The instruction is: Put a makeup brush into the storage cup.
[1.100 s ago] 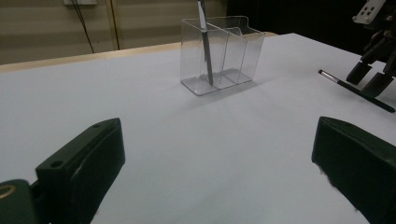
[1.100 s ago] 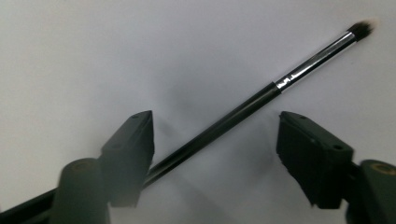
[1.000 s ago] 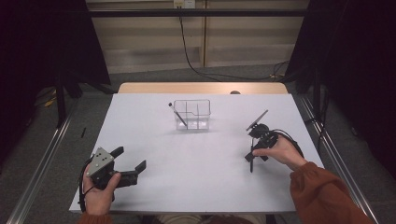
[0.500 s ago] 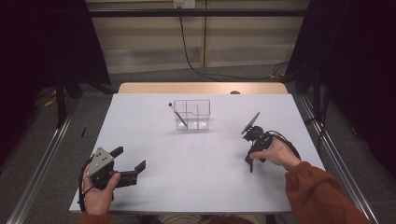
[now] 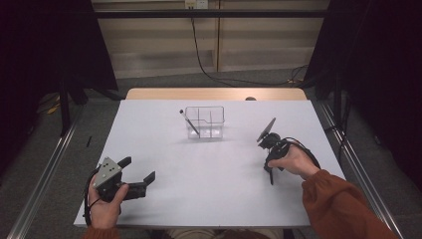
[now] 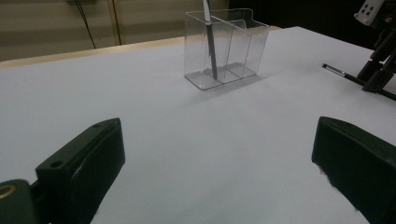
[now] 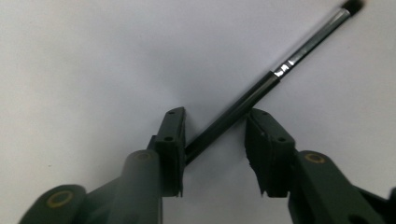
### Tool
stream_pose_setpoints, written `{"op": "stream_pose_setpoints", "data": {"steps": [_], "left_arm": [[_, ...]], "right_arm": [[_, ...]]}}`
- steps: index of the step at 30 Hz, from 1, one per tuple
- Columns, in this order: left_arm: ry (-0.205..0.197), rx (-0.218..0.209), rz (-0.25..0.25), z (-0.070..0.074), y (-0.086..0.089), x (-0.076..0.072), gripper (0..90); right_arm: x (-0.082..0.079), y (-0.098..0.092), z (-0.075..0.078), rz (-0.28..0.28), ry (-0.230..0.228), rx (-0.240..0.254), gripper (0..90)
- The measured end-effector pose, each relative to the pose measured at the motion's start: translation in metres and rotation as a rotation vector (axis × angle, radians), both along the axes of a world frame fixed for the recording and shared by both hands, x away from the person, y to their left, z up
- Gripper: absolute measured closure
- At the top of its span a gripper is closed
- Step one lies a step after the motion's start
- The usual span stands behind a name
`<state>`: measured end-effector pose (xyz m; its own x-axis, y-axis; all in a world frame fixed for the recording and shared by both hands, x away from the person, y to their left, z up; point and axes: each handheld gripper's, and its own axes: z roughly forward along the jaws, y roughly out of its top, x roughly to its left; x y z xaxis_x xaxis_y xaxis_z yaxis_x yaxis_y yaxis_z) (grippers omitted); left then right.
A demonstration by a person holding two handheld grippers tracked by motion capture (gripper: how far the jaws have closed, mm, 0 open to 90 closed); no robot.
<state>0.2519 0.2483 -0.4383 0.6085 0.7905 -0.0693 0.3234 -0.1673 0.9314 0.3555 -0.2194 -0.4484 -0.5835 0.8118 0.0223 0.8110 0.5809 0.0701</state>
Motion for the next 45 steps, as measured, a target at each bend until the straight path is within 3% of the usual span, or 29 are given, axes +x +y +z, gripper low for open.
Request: {"op": "stream_pose_setpoints", "data": {"steps": [1,2,5,11,20,26,34,45], "left_arm": [[0.000,0.001,0.000,0.000,0.000,0.000,2.6],[-0.001,0.002,-0.001,0.000,0.000,0.000,2.6],[0.002,0.004,0.001,0.000,0.000,0.001,2.6],[0.002,0.004,0.002,0.000,0.000,0.001,2.6],[0.001,0.000,0.007,-0.001,0.001,0.001,2.8],[-0.006,-0.009,0.021,0.000,0.003,0.001,3.5],[-0.007,-0.012,0.023,0.000,0.003,0.001,3.5],[-0.013,-0.016,0.006,0.001,0.000,-0.002,3.4]], "right_arm": [[0.000,-0.001,0.000,-0.003,0.005,0.010,77.9],[0.000,-0.003,0.000,0.003,0.001,0.014,84.2],[0.000,-0.006,0.000,-0.003,0.004,0.041,84.9],[0.000,-0.004,0.000,0.003,0.010,0.028,85.2],[-0.007,-0.009,0.002,0.007,-0.043,0.061,85.3],[-0.012,-0.015,0.012,-0.005,-0.098,0.115,85.3],[-0.018,-0.020,0.013,-0.027,-0.191,0.194,85.3],[-0.031,-0.033,0.015,-0.060,-0.349,0.381,85.3]]}}
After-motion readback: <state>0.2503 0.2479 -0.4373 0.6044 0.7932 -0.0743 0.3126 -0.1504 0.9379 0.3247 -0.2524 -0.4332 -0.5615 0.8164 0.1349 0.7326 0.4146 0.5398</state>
